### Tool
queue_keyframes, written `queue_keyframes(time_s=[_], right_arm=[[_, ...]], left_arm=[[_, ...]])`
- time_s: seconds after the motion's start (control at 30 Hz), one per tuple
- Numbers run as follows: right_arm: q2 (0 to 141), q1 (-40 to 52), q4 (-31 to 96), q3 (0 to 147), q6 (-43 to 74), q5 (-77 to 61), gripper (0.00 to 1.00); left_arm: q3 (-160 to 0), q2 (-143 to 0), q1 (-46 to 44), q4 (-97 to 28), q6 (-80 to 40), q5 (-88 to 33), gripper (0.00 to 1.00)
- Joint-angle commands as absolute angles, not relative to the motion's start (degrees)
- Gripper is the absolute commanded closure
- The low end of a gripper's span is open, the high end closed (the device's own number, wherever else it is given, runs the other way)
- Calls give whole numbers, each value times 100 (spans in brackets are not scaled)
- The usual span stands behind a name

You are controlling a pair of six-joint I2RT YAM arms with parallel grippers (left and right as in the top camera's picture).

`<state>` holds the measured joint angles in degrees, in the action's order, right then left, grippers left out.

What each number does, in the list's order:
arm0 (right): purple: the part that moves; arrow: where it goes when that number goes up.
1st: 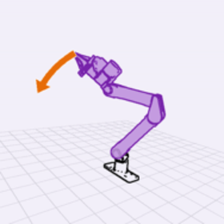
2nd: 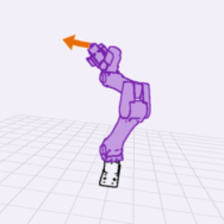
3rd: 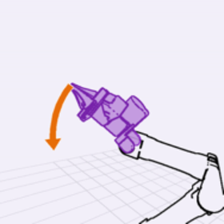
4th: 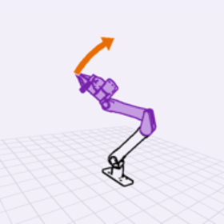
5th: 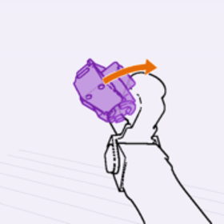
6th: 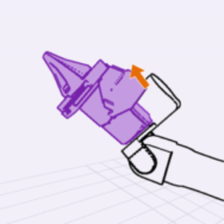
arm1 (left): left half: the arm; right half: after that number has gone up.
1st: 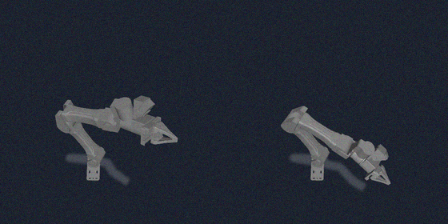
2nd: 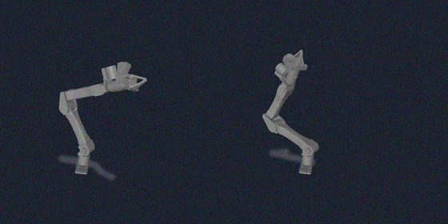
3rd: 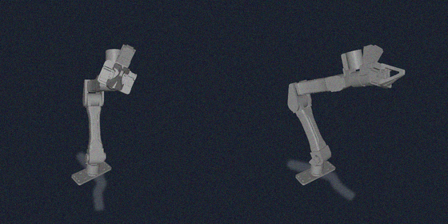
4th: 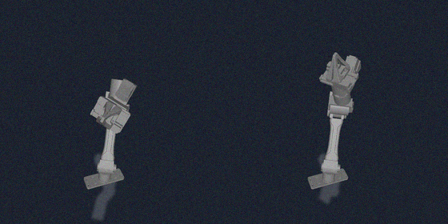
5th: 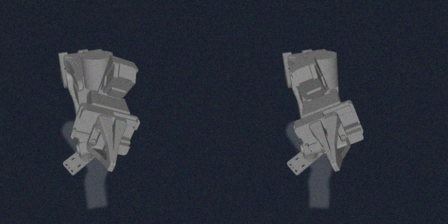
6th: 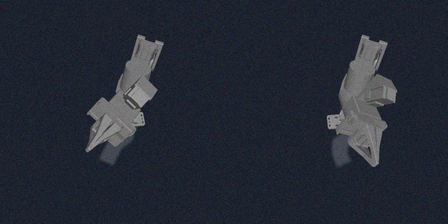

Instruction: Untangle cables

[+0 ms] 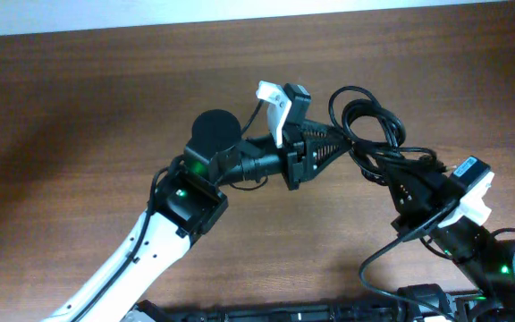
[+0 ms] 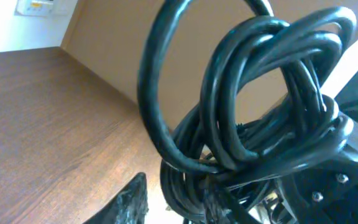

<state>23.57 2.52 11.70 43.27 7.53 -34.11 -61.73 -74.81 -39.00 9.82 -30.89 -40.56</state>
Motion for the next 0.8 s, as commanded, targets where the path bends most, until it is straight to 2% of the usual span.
queue_keyframes(time_s=[0.0, 0.03, 0.13, 0.77], right_arm=[[2335, 255, 1020, 4405, 805, -3885, 96], [2335, 255, 1020, 4405, 805, -3887, 96], [2335, 255, 1000, 4405, 805, -3903, 96], [2335, 259, 725, 4405, 803, -4466, 96]], left_arm=[[-6208, -7526, -3940, 974, -3046, -4069, 69], [-6208, -7526, -3940, 987, -3048, -4091, 58], [-6208, -7526, -4038, 989, -3065, -4086, 46], [-6208, -7533, -4342, 1461, -3063, -4064, 43]])
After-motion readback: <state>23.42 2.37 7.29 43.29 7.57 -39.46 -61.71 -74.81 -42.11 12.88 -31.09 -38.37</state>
